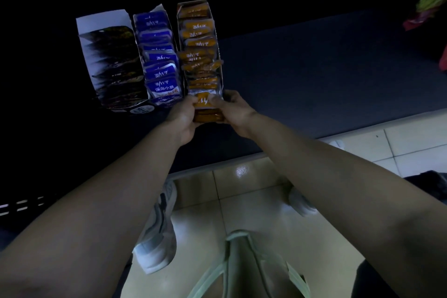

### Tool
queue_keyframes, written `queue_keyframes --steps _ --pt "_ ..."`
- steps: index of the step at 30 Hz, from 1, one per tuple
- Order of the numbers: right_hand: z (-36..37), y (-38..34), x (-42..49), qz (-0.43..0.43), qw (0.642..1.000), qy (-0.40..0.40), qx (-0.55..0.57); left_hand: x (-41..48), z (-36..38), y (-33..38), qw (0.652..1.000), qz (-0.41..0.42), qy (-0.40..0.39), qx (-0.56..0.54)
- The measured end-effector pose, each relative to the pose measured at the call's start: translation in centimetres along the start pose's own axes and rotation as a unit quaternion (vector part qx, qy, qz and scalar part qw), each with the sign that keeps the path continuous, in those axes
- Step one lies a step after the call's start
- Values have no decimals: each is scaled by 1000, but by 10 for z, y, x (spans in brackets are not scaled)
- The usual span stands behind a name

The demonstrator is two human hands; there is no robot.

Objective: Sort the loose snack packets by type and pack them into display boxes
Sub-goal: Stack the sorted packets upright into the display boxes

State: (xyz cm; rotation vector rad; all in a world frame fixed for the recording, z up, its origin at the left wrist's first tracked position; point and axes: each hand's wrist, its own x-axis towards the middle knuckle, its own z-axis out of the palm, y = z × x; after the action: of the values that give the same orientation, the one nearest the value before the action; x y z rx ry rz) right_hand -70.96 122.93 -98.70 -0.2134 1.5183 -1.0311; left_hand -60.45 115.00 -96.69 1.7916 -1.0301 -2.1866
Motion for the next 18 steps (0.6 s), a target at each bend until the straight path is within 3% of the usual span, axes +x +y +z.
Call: queue_keyframes --steps 9,13,18 --pt "13 -5 11 -3 999 40 -25 -3 10 1 999 16 -17 34" --pt "24 -16 13 52 998 25 12 1 7 11 997 6 15 72" --pt "15 -8 10 34 997 31 55 -4 6 7 998 15 -30 53"
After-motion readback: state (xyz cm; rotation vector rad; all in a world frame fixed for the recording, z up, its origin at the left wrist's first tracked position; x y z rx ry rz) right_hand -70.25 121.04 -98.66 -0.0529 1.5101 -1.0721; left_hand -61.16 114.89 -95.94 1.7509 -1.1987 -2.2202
